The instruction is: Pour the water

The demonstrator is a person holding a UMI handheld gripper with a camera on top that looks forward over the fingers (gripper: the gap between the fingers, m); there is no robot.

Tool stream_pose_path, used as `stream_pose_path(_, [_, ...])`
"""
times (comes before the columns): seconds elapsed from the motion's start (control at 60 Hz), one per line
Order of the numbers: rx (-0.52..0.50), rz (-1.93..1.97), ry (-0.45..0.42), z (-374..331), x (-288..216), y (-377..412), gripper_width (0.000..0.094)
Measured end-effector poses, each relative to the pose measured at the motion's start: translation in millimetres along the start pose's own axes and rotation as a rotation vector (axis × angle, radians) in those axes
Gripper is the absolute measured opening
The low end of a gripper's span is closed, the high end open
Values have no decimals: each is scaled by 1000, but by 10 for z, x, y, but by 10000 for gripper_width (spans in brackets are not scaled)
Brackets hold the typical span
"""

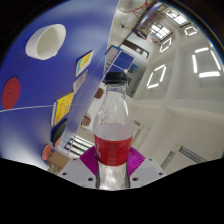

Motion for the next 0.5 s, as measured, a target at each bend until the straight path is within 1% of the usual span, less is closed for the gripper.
stream_pose_path(0.083, [-36,-178,-60,110,-499,263,329])
stream_pose_path(0.2, [-40,-385,-131,128,-949,512,328])
stream_pose_path(0.233, [-45,-400,-145,143,-993,552,326])
stream_pose_path(0.317, [-60,-386,-133,170,-1002,546,329])
stream_pose_path(0.4, [-46,-344,-136,153,-995,401,326])
stream_pose_path(0.45, [-22,-279,-146,105,-974,258,326])
stream_pose_path(0.5, [-21,-145,-156,76,-858,33,325])
Point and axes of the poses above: the point between the fingertips, and its own axes, seen from behind it with the camera up: y to the left, x down, z forward, the way the camera looks, the point moved 2 cm from there along -z, backward, against the way the camera looks, and after that the axes turned 8 degrees about -x, right-handed, at the moved point
